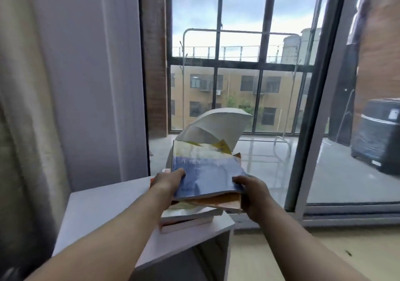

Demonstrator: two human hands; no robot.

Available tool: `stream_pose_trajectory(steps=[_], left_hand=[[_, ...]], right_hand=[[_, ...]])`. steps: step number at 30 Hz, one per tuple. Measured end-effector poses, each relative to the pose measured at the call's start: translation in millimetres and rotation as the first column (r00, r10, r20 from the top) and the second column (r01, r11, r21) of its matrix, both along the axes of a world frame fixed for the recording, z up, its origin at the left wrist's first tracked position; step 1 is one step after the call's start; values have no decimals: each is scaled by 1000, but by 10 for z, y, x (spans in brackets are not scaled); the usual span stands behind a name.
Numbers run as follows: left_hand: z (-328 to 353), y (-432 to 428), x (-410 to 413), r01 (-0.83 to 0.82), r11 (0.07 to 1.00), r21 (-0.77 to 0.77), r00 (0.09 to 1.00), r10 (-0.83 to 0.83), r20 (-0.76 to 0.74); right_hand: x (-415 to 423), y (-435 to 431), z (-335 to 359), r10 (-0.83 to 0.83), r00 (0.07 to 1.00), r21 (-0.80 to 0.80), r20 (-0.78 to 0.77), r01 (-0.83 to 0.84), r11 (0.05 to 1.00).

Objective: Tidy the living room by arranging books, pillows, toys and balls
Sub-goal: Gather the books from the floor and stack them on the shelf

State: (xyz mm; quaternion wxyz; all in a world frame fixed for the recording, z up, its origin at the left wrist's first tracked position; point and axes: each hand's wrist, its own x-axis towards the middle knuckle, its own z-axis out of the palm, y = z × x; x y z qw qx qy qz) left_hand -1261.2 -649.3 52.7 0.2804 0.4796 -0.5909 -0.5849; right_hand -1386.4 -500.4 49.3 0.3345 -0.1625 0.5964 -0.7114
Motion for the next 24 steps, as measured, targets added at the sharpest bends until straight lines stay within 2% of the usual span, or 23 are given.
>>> stream_pose_trajectory(steps=[5, 8, 10, 12, 13, 14, 15, 16, 18, 21, 24], left_hand=[[-125, -397, 729, -235, 972, -17, 972, 235, 25], [-284, -527, 1111, -374, 927, -37, 924, 375, 69], [-426, -613, 1281, -373, 923, -89, 910, 383, 160], [-625, -652, 1380, -226, 966, -123, 924, 252, 289], [-738, -648, 1402, -114, 987, -114, 898, 151, 412], [-836, -636, 1414, -8, 996, -88, 833, 55, 551], [-917, -641, 1419, 74, 994, -76, 757, -6, 653], [-935, -633, 1417, 113, 991, -67, 711, -33, 702], [-923, -646, 1407, 148, 987, -56, 689, -62, 722], [-940, -704, 1391, 218, 974, -61, 649, -98, 754], [-974, -681, 1387, 284, 953, -109, 570, -77, 818]], right_hand=[[496, -697, -121, 163, 985, 6, 53, -164, 986], [813, -1026, -266, 205, 977, -41, 62, -203, 978], [991, -1157, -388, 234, 972, -6, -1, -234, 972], [1125, -1232, -559, 333, 933, 141, -134, -314, 939], [1183, -1286, -668, 403, 884, 270, -238, -339, 901], [1236, -1329, -763, 487, 792, 427, -368, -321, 845], [1267, -1371, -842, 572, 661, 573, -485, -254, 779], [1288, -1396, -879, 632, 533, 665, -562, -164, 729], [1313, -1389, -855, 685, 386, 729, -618, -45, 683], [1277, -1371, -833, 727, 318, 768, -609, 8, 640], [1214, -1366, -824, 781, 278, 814, -560, 6, 581]])
